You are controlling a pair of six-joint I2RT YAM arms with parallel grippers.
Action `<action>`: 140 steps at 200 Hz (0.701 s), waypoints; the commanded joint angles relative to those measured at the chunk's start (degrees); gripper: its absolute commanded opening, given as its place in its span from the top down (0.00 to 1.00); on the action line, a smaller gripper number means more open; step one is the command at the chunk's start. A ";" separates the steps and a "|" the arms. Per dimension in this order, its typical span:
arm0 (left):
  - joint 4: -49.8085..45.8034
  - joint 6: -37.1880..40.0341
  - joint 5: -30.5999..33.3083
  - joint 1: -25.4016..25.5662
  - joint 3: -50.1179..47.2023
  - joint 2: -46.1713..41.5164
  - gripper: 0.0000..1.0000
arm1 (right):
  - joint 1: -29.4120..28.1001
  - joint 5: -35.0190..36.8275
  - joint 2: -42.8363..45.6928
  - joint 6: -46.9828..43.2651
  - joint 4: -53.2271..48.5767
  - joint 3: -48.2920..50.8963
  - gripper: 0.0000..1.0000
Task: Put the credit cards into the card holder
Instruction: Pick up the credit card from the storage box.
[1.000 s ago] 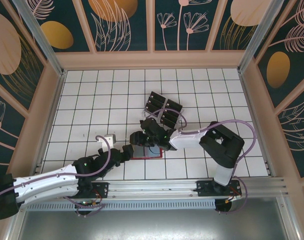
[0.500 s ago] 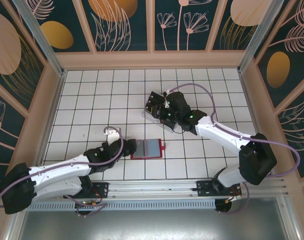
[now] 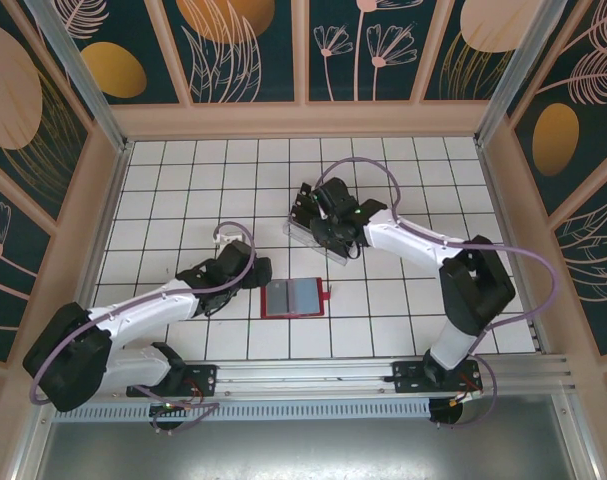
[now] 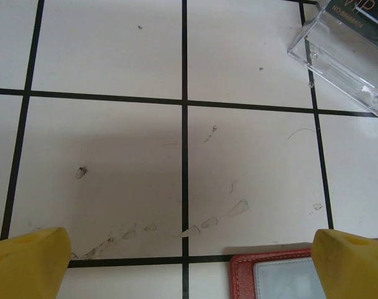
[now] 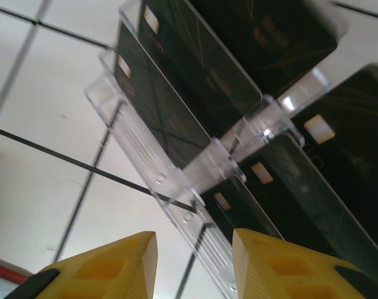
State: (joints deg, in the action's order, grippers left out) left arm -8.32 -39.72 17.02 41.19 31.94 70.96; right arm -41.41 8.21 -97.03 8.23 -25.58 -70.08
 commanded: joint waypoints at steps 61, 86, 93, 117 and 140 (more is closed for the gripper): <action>1.81 3.73 -4.91 -2.48 1.82 1.46 0.01 | -3.88 12.71 -5.67 -5.66 -5.54 -1.84 0.65; 2.29 3.61 -5.21 -2.45 1.53 1.46 0.01 | -4.40 16.40 -6.81 -5.90 -5.93 -1.72 0.65; 2.40 3.60 -5.29 -2.48 1.41 1.46 0.01 | -4.47 17.08 -6.89 -5.94 -5.83 -1.64 0.65; 2.68 3.60 -5.50 -2.45 1.28 1.68 0.01 | -4.58 17.95 -6.71 -6.03 -5.48 -1.50 0.65; 2.81 3.61 -5.41 -2.44 1.28 1.78 0.01 | -4.55 18.51 -6.15 -6.12 -5.28 -1.54 0.65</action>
State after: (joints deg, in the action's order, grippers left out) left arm -6.46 -37.06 12.16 39.24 32.45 72.07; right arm -45.54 23.57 -103.35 2.83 -30.28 -70.15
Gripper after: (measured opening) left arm 0.987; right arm 0.349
